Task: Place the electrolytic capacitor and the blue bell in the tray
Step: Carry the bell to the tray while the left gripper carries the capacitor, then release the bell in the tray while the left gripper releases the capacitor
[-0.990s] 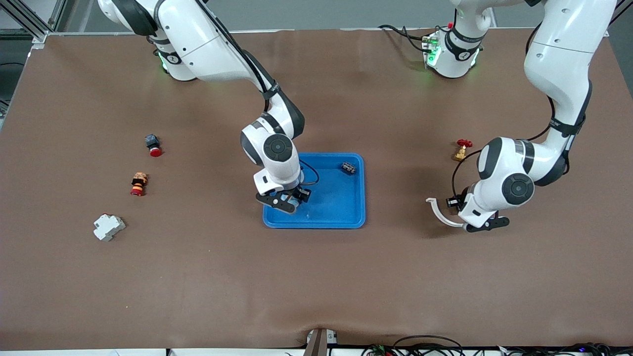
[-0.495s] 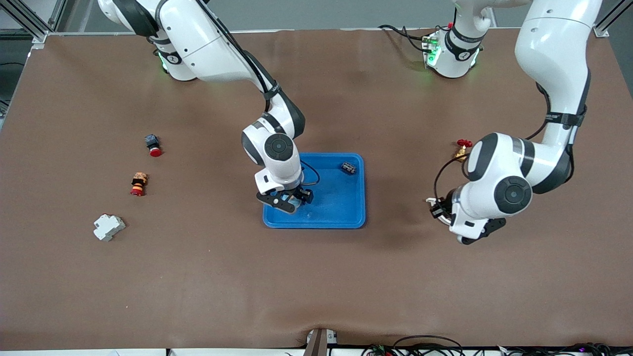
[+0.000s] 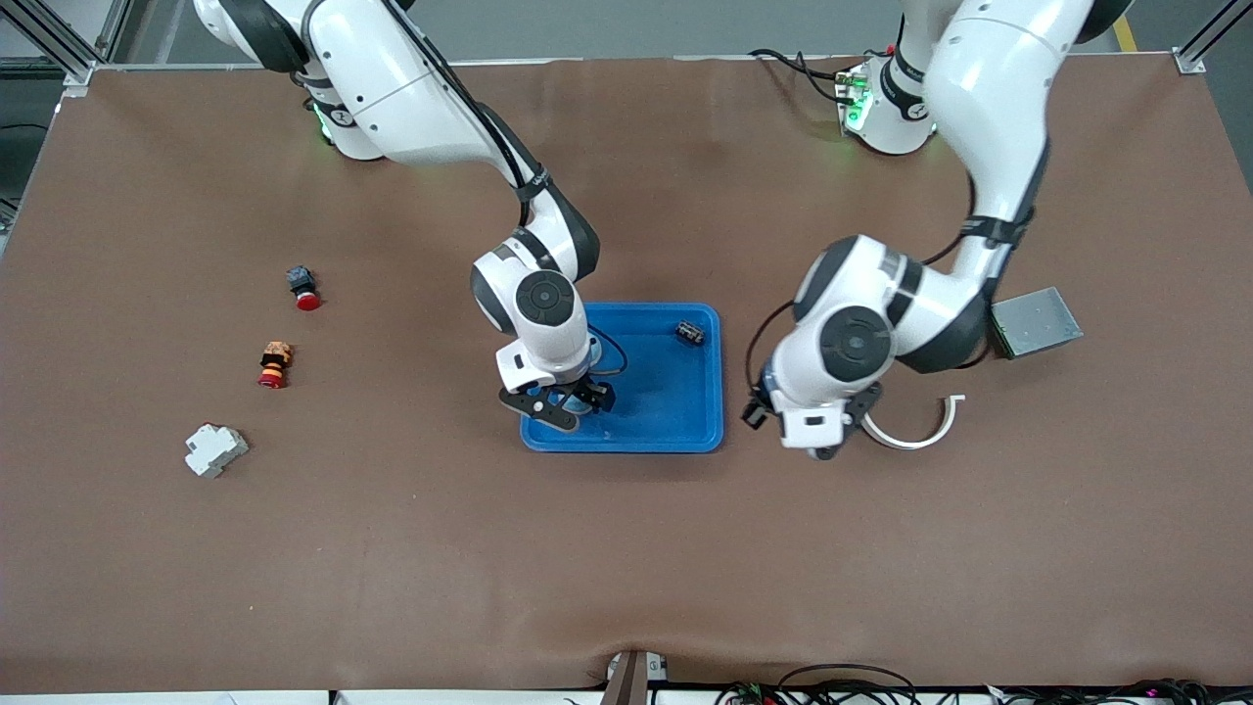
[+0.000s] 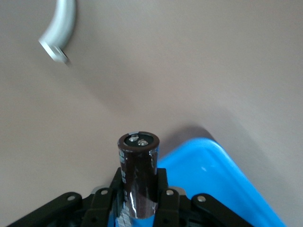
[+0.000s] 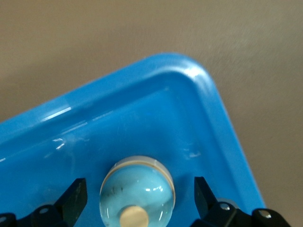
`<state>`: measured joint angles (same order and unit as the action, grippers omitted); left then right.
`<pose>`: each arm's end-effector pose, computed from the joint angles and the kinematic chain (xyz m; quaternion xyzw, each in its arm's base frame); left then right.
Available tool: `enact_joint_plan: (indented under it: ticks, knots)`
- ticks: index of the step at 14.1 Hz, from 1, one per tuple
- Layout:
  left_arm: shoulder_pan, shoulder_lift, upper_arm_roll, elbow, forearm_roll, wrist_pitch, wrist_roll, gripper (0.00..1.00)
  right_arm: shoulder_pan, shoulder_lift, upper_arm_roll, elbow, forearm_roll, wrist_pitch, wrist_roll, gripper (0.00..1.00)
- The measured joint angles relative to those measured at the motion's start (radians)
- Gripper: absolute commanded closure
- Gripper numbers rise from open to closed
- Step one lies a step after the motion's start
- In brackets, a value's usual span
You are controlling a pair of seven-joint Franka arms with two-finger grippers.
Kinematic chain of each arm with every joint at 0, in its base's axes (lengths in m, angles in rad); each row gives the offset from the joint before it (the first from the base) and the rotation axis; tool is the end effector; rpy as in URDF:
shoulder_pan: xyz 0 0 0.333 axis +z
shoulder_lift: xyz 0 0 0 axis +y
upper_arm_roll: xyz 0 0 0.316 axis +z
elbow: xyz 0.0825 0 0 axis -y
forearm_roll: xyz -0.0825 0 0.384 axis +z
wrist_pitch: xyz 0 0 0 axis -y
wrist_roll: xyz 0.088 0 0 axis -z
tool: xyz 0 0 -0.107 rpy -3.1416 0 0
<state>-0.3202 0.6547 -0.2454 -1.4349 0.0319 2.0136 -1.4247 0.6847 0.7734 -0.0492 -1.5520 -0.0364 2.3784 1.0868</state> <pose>0.6188 -0.3527 0.3117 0.9007 0.4292 -0.0665 0.0091 0.5683 0.4252 0.1969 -0.9782 0.2038 -0.0401 0.0008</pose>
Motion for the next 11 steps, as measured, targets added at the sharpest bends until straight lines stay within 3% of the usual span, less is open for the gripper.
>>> enact_joint_plan:
  ticks: [5, 11]
  knots:
    - [-0.09, 0.102, 0.006, 0.02, 0.0, 0.136, -0.112, 1.0, -0.073, -0.07, -0.002, 0.02, 0.0, -0.126, -0.14, 0.0]
    - [-0.113, 0.168, 0.008, 0.023, 0.0, 0.197, -0.15, 1.0, -0.14, -0.114, -0.001, 0.021, 0.0, -0.192, -0.275, 0.0]
